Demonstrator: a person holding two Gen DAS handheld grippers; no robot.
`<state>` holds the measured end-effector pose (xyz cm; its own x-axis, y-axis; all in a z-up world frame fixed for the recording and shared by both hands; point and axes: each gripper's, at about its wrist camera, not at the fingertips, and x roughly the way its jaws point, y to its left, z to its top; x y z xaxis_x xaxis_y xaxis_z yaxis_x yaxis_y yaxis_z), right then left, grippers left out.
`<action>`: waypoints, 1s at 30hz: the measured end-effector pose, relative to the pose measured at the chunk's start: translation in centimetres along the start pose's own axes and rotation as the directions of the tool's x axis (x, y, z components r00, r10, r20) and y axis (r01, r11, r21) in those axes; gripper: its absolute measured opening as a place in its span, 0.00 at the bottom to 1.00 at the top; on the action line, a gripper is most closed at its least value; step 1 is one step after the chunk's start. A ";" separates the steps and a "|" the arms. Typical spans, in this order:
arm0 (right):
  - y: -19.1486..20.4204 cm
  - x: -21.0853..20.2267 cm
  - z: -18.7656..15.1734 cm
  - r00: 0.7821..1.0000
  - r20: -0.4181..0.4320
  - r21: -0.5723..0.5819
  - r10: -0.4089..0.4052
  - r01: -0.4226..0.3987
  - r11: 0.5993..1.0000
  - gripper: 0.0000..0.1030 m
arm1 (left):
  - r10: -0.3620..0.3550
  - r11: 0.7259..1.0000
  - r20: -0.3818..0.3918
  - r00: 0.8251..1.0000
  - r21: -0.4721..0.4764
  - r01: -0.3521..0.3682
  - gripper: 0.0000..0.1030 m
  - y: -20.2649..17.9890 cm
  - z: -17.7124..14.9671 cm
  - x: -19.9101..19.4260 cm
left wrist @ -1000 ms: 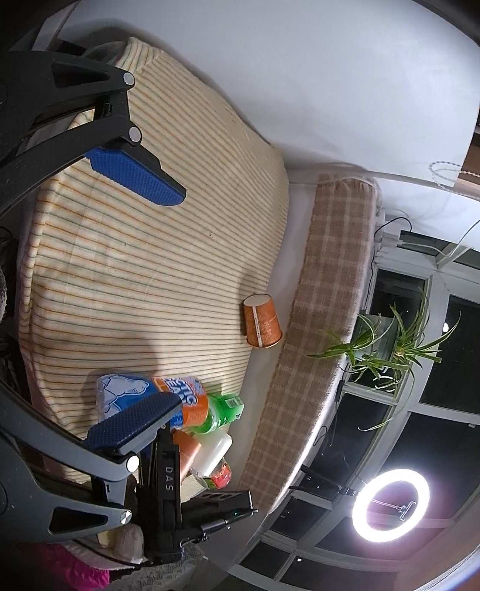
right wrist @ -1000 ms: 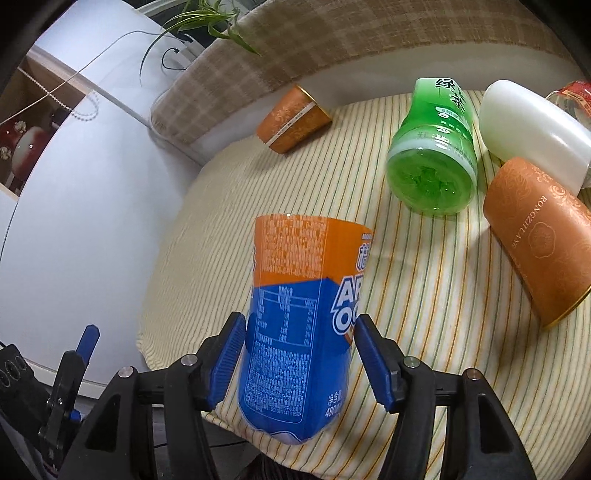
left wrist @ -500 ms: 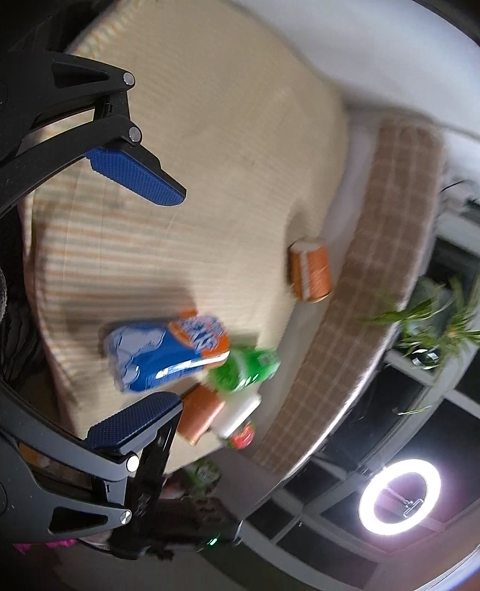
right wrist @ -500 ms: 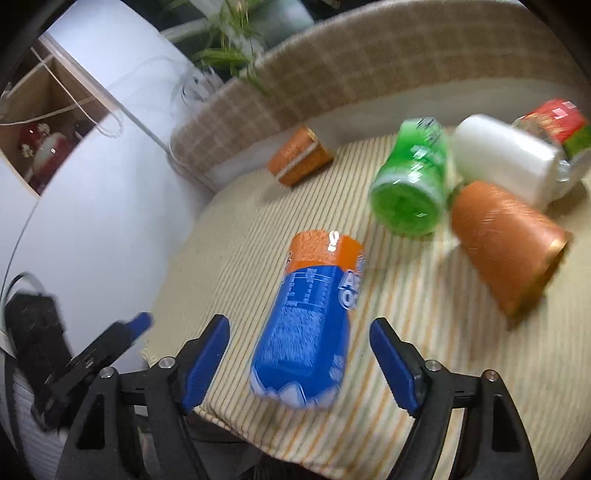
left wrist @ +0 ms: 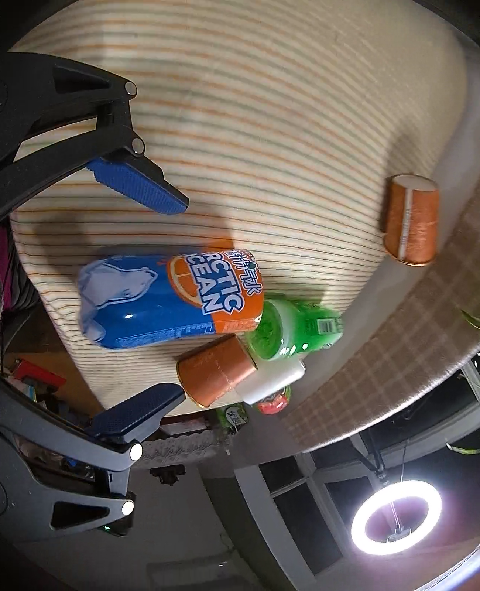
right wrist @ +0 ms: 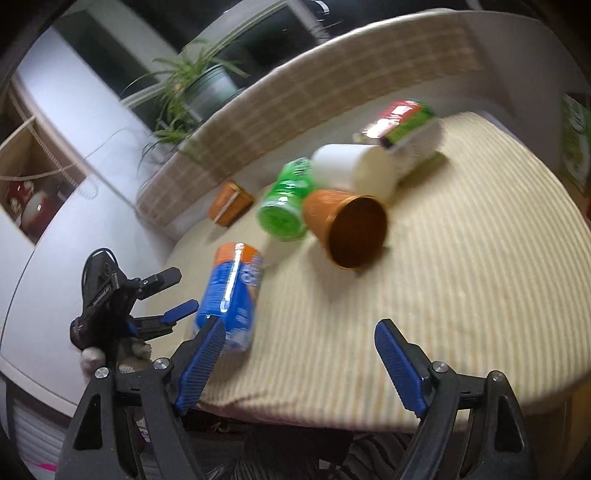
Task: Flip cup upright
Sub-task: 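Grasp the bottle with the left gripper while the right gripper releases it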
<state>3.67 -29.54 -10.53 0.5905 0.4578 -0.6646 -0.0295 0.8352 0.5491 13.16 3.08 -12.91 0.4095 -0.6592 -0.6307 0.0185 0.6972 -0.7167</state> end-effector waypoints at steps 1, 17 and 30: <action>-0.4 -0.3 -0.1 1.000 0.004 0.012 -0.006 0.006 1.000 0.83 | 0.000 1.000 -0.008 1.000 -0.008 0.000 0.92 0.1 0.2 0.4; -1.6 -0.1 -0.5 1.000 -0.008 0.039 -0.013 0.013 0.999 0.83 | 0.023 0.999 -0.081 0.996 -0.031 -0.025 0.73 0.6 1.4 4.6; -2.5 -0.2 -0.4 1.000 -0.003 0.066 -0.027 0.027 0.997 0.83 | 0.026 1.000 -0.065 0.998 0.016 -0.025 0.62 -0.6 1.1 4.8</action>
<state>3.27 -31.61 -12.03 0.5886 0.4362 -0.6806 0.0400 0.8252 0.5634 16.11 -0.15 -15.15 0.3497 -0.6576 -0.6673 0.0232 0.7181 -0.6956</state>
